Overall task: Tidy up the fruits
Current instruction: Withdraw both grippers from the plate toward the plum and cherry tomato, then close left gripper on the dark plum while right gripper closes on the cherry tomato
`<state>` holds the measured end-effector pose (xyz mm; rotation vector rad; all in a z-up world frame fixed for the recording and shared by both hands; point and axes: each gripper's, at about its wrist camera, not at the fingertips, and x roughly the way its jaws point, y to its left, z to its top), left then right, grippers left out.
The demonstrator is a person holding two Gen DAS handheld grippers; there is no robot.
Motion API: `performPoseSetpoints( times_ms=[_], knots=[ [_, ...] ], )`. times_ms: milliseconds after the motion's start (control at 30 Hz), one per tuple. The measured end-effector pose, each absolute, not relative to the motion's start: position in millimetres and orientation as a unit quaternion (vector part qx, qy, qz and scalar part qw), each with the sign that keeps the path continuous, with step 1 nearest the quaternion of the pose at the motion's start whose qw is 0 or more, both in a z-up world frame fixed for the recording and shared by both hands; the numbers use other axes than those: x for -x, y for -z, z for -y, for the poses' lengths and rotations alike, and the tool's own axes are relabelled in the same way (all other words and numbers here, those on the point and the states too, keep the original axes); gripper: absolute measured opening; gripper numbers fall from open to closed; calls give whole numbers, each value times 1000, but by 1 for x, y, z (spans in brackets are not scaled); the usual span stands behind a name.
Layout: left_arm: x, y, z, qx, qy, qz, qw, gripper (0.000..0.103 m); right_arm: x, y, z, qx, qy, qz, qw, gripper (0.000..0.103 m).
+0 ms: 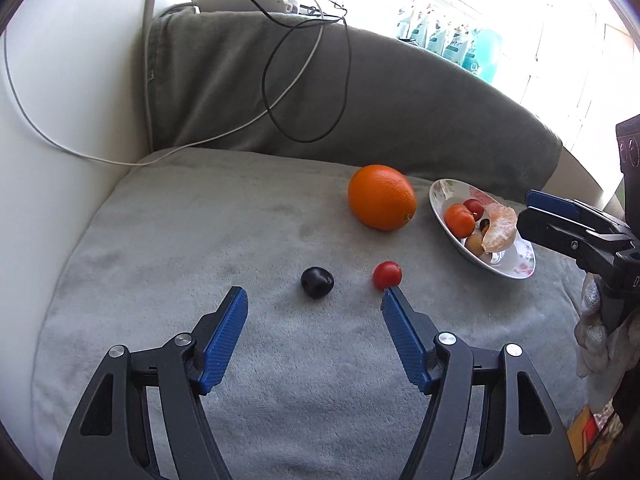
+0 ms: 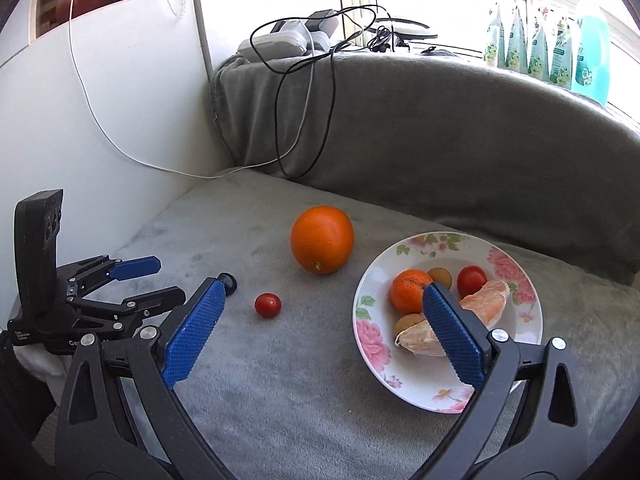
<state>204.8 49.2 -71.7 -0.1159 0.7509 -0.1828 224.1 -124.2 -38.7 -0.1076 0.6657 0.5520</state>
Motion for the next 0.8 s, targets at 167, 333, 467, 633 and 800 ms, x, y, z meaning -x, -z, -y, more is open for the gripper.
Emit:
performPoseSetpoints(
  times_ms=[167, 333, 467, 633, 800],
  knots=[
    [-210, 78, -50, 59, 103, -377, 919, 47, -228, 54, 103, 70, -291, -345, 890, 85],
    [-218, 85, -47, 59, 113, -388, 913, 43, -238, 72, 89, 80, -304, -372, 873, 70],
    [-226, 90, -47, 63, 117, -396, 908, 42, -245, 84, 80, 83, -309, -390, 863, 60],
    [-237, 96, -49, 68, 115, -405, 905, 40, -251, 93, 71, 93, -312, -401, 856, 54],
    [-245, 102, -49, 70, 116, -411, 901, 36, -258, 101, 64, 101, -314, -413, 849, 42]
  ],
)
